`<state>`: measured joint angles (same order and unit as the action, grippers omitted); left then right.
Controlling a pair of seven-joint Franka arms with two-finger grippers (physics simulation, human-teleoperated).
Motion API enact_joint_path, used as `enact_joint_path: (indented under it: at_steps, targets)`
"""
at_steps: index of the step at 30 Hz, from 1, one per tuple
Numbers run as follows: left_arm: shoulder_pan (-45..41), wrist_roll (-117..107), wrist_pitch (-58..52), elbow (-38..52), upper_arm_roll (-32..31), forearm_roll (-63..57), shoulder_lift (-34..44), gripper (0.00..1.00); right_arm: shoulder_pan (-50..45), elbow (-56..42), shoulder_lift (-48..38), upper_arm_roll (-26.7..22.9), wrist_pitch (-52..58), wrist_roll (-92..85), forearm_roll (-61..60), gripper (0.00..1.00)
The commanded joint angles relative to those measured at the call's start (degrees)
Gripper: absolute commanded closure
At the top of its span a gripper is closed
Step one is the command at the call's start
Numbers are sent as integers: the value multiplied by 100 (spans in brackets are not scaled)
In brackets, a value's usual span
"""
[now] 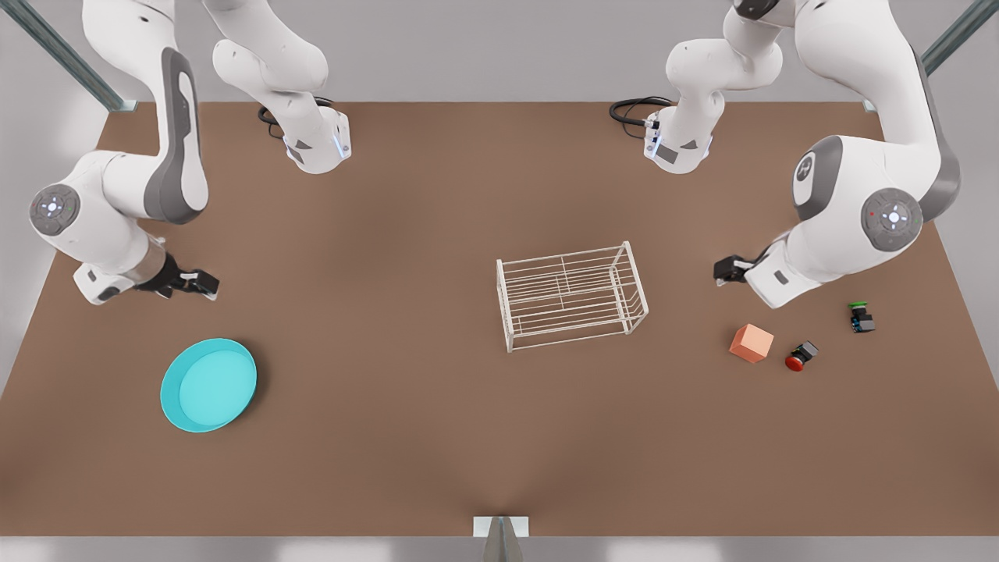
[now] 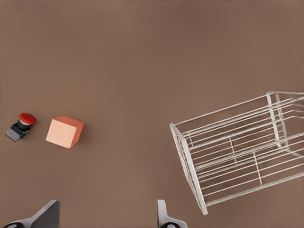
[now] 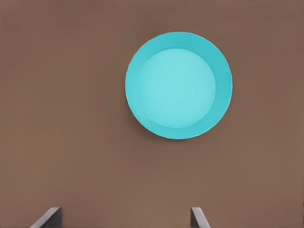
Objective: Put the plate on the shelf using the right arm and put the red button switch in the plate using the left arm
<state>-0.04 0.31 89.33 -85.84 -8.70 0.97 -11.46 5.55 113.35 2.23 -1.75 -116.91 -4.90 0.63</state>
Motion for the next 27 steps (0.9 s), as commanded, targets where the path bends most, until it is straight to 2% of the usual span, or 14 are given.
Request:
enact_joint_path:
  at_steps: [1, 3, 7, 13, 16, 22, 27]
  targets:
    - [-22, 30, 576, -3, -18, 0, -5, 0, -564, -58, 75, -1, -815, -310, -10, 0]
    - [-49, -40, 585, 23, -53, 9, -23, 0, -441, -436, 523, -19, -816, -520, -1, 0]
    - [-22, -5, 541, -74, -44, -97, -41, 0, -55, -1491, 1851, -28, -815, -2216, -291, 0]
    - [-5, -14, 576, -135, -27, -105, -49, 0, 402, -2062, 2642, -1, -807, -3482, -538, 0]
    - [-14, -14, 603, -126, -36, -299, -67, 0, 877, -2422, 3125, 104, -798, -4818, -898, 0]
    - [-22, -14, 603, -135, -36, -299, -58, 0, 1466, -3301, 3969, 421, -710, -5047, -898, 0]
    - [-31, -14, 638, -135, -36, -308, -67, 0, 1501, -3793, 4567, 377, -253, -4766, -872, 0]
